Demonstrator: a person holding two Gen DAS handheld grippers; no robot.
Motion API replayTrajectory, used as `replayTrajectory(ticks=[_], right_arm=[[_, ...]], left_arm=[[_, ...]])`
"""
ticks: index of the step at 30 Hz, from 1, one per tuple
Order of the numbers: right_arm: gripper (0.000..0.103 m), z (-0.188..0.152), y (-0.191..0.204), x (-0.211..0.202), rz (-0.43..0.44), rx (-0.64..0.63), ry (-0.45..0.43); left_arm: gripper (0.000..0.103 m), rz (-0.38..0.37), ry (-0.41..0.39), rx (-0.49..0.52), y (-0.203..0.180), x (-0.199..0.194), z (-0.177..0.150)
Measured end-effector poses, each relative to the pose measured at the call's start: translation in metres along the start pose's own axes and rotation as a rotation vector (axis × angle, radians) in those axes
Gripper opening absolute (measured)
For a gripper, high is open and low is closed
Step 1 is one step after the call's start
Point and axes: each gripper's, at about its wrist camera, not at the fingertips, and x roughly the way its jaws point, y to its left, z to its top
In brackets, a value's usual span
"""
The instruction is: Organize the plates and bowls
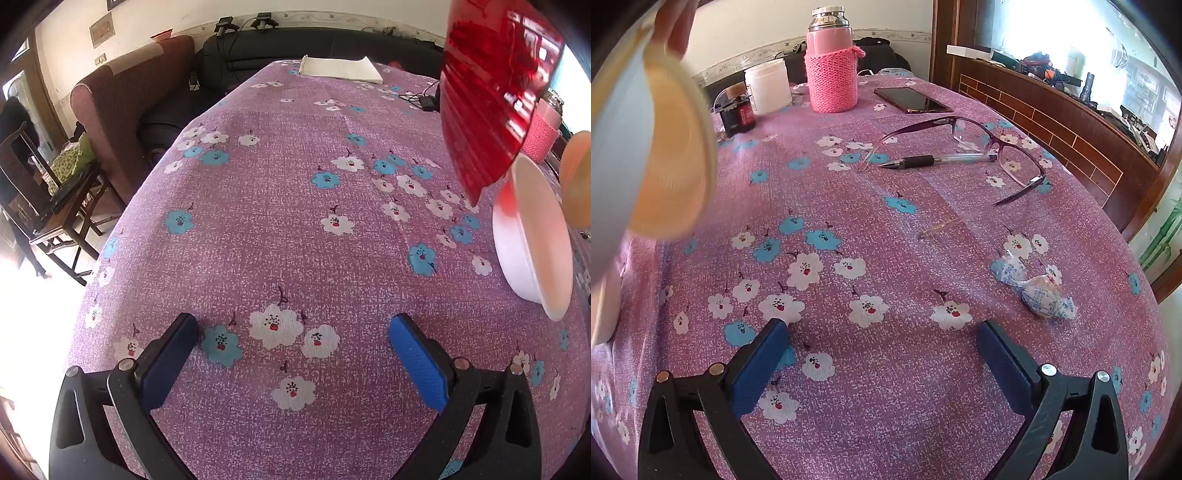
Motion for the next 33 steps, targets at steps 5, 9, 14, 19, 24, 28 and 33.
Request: replayTrajectory(ticks=[5, 9, 14, 19, 24, 28, 33], right_arm=[[0.102, -0.0003, -0.0001, -0.0003, 0.001, 0.001, 0.0], [0.102, -0.0005, 0.0, -0.0005, 0.0, 0.0, -0.001], [0.102, -0.0007, 0.0005, -0.0021, 0.0, 0.0, -0.001], [0.102, -0.0003, 0.0002, 0.0, 0.0, 0.0, 0.0], [0.102, -0.0002, 0.0003, -0.0002, 0.0, 0.0, 0.0], [0.102, -0.0001, 0.0003, -0.0002, 0.001, 0.0, 0.0], [0.102, 0.0005, 0.0014, 0.0007, 0.0, 0.0, 0.0]], left_arm=[[0.103, 0.001, 0.001, 0.0, -0.0001, 0.0, 0.0], [0.103, 0.0, 0.0, 0.0, 0.0001, 0.0001, 0.0], [0.103, 0.0, 0.0, 0.0, 0.0, 0.0, 0.0], [0.103, 0.0, 0.0, 0.0, 0.0, 0.0, 0.0], [0.103, 0.001, 0.0, 0.0, 0.0, 0.0, 0.0], [0.103, 0.001, 0.001, 0.0, 0.0, 0.0, 0.0], [0.103, 0.001, 0.001, 0.0, 0.0, 0.0, 0.0]])
